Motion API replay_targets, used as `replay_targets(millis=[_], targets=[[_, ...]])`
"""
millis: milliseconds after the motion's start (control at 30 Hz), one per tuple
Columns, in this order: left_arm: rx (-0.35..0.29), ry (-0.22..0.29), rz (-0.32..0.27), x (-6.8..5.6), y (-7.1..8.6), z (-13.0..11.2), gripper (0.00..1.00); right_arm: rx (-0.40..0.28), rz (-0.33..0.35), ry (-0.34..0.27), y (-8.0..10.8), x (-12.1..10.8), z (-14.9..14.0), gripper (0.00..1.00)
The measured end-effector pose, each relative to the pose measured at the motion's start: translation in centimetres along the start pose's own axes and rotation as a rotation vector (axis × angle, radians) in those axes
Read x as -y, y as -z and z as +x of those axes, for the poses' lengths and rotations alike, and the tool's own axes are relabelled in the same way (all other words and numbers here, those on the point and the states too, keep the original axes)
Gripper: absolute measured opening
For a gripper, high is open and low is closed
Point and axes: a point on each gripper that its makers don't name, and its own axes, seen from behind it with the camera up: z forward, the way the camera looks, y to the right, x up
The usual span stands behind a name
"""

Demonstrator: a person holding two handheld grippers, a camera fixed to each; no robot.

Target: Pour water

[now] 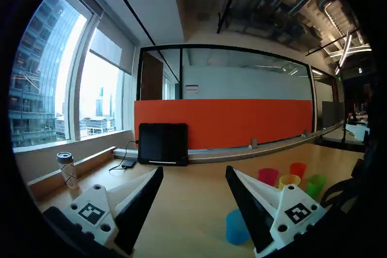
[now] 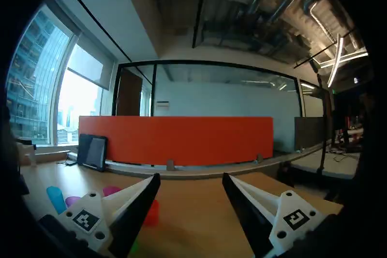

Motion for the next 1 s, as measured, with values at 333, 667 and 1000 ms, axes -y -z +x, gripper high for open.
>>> replay_targets(millis=[333,667,1000], targets=[[-0.007,-0.002,0.047,0.9,-0.3,-2.1,0.96,0.035,-0.018,0.033,0.8,-0.6,-1.7,1.0],[-0.005,0.001,0.051,1.0,-0.3,-4.1,0.96,0.03,-0.028,-0.001,0.9,-0.8,-1.6,1.0],[-0.004,0.019,0.051,1.4,-0.1,-5.4,0.96,0.017,-0.006,-0.01,0.7,0.3,-0.6,1.0]])
